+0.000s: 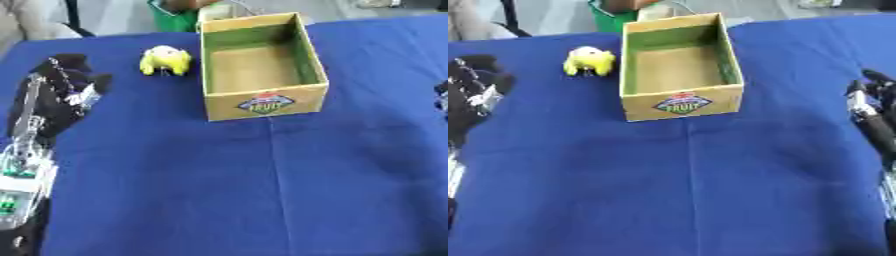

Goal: Pick up objects on the table and place them in the box.

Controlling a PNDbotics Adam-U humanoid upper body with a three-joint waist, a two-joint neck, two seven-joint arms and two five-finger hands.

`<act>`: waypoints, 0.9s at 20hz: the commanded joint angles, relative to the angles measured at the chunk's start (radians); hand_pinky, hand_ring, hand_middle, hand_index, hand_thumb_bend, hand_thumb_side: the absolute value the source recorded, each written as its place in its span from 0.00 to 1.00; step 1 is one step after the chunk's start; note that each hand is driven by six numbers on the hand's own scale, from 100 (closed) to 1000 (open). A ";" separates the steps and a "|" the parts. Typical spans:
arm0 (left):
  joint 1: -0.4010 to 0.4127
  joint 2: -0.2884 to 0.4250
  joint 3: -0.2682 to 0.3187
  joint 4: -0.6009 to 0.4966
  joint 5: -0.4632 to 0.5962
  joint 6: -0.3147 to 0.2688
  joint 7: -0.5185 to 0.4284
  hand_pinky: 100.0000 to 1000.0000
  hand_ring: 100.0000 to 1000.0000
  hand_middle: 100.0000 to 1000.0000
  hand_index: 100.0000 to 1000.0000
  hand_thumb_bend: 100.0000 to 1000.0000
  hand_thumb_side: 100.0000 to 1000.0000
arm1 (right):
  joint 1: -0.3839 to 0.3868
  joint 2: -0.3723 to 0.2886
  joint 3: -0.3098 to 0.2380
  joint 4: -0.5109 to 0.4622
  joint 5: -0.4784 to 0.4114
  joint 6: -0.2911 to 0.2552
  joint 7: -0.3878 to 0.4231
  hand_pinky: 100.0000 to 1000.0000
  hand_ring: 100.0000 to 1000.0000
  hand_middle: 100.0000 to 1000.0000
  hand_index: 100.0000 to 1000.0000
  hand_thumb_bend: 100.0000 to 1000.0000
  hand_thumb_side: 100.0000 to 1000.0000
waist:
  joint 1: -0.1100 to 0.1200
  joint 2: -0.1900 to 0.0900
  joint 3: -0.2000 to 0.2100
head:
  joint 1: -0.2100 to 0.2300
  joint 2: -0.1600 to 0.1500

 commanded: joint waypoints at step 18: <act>-0.529 0.381 -0.119 0.691 -0.566 -0.113 -0.067 0.58 0.56 0.57 0.73 0.59 0.32 | -0.008 -0.022 0.021 0.002 0.001 -0.005 0.024 0.72 0.88 0.61 0.88 0.00 0.50 | -0.002 -0.048 -0.059 | -0.001 0.024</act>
